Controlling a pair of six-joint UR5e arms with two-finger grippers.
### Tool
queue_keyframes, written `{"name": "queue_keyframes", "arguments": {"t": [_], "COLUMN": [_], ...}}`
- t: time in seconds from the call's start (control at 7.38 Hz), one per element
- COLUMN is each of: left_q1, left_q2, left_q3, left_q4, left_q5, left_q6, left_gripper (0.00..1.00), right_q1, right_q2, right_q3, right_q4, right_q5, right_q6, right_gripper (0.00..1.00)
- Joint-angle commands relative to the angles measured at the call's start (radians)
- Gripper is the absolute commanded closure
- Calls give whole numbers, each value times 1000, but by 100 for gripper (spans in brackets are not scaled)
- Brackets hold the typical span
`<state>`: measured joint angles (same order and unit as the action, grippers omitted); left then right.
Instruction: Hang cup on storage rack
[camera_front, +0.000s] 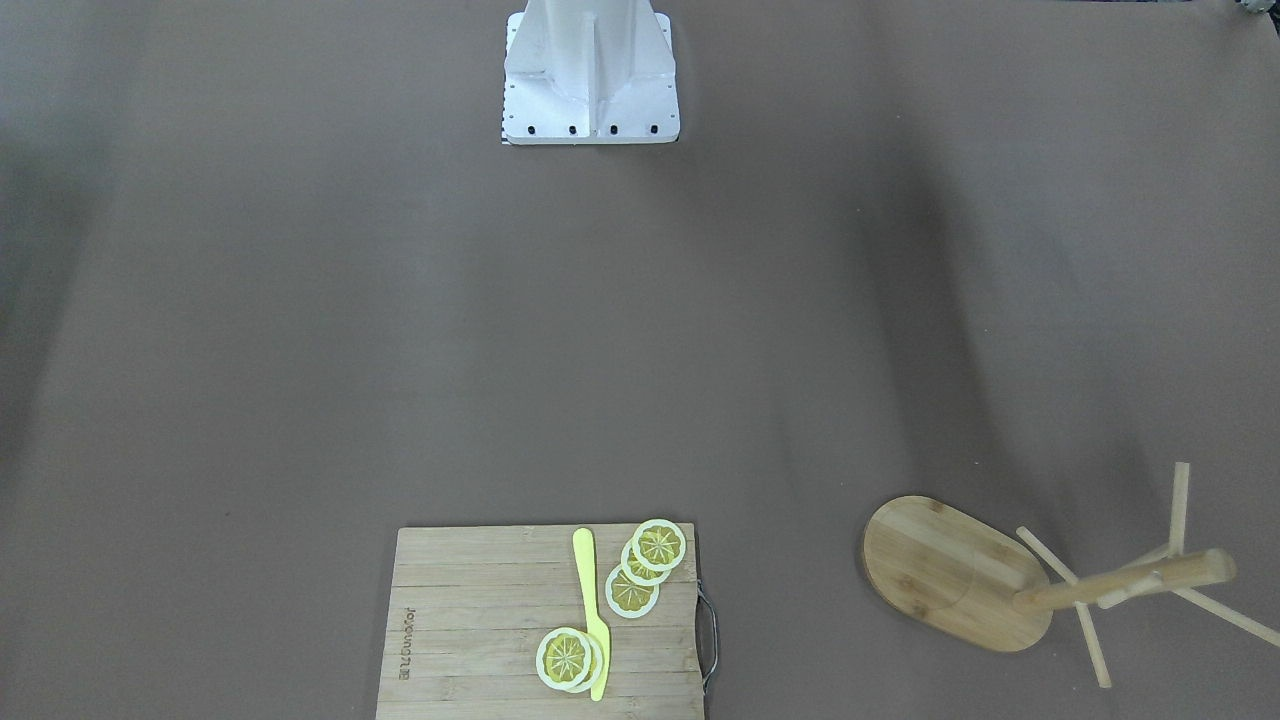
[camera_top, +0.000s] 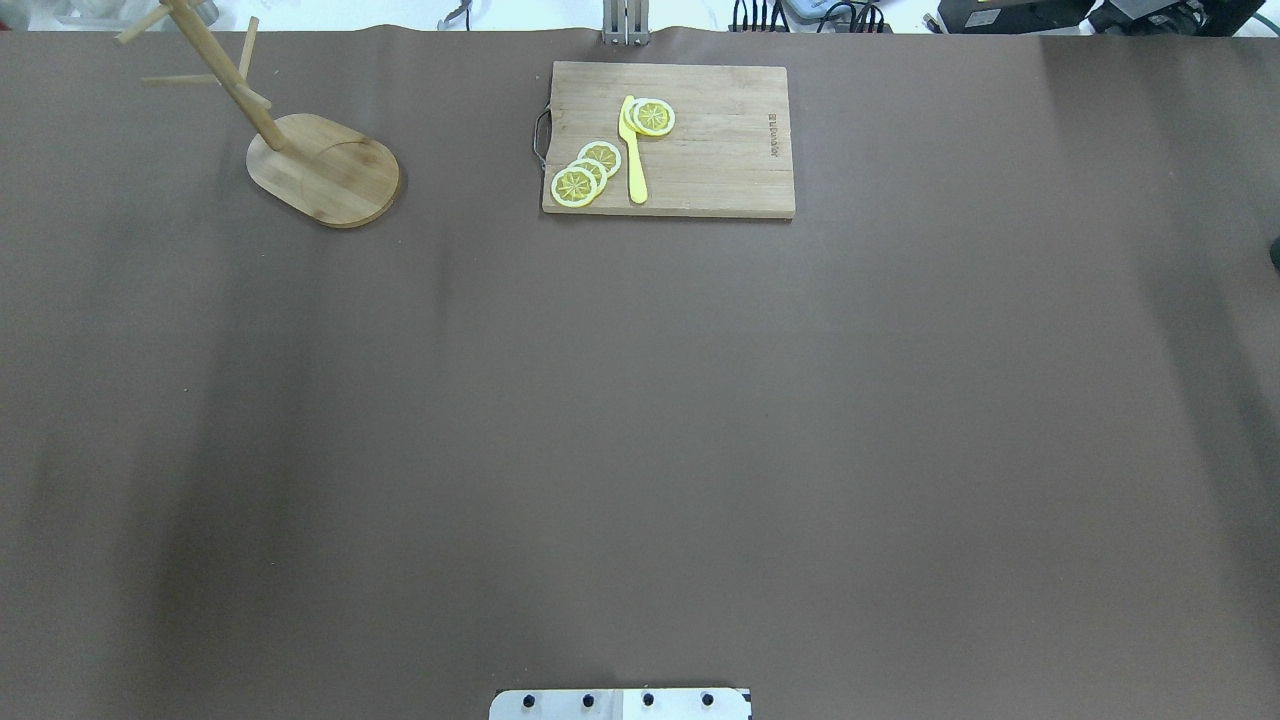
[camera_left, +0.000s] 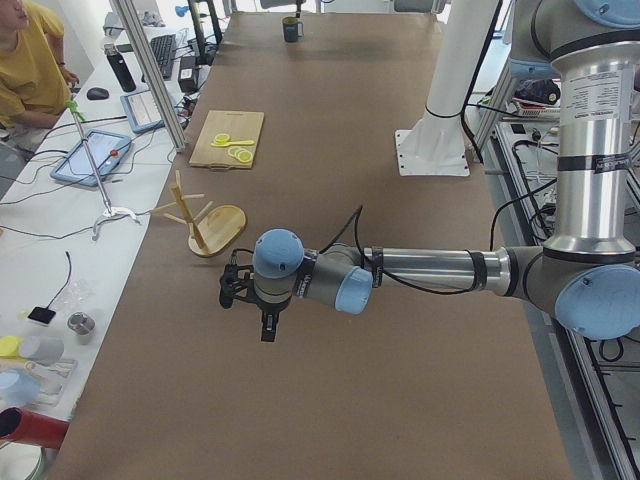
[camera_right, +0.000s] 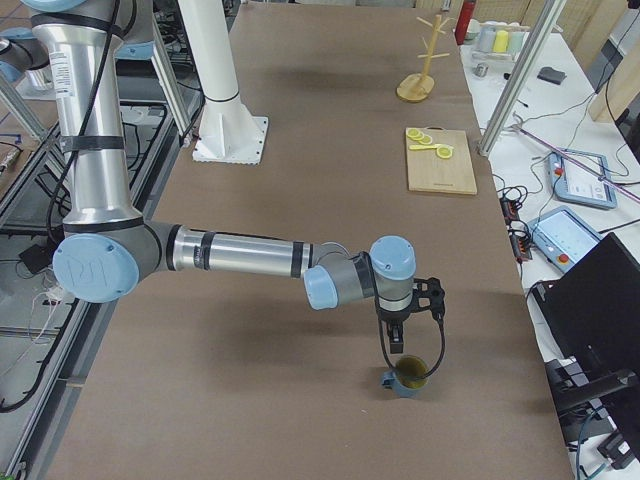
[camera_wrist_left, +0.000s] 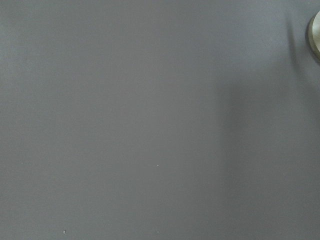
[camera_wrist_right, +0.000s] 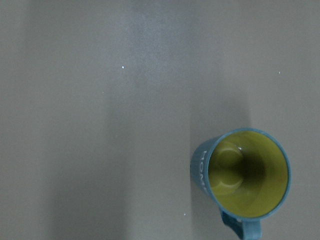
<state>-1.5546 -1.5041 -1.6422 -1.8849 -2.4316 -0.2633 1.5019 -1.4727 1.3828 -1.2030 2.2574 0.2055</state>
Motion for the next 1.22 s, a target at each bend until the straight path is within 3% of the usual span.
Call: {"name": "queue_keyframes", "arguments": {"t": [0.0, 1.08], "left_q1": [-1, 2], "left_q2": [1, -7], "left_q3": [-25, -31], "left_q4": [-3, -20], "left_q5": [0, 3], "left_q6": [-49, -96], "left_gripper": [2, 2], "right_q1": [14, 41], "right_q2": [99, 166], "right_q3": [-167, -379], "right_q4": [3, 6], "right_q5": [1, -12], "right_q6": [-43, -140], "right_gripper": [15, 24]}}
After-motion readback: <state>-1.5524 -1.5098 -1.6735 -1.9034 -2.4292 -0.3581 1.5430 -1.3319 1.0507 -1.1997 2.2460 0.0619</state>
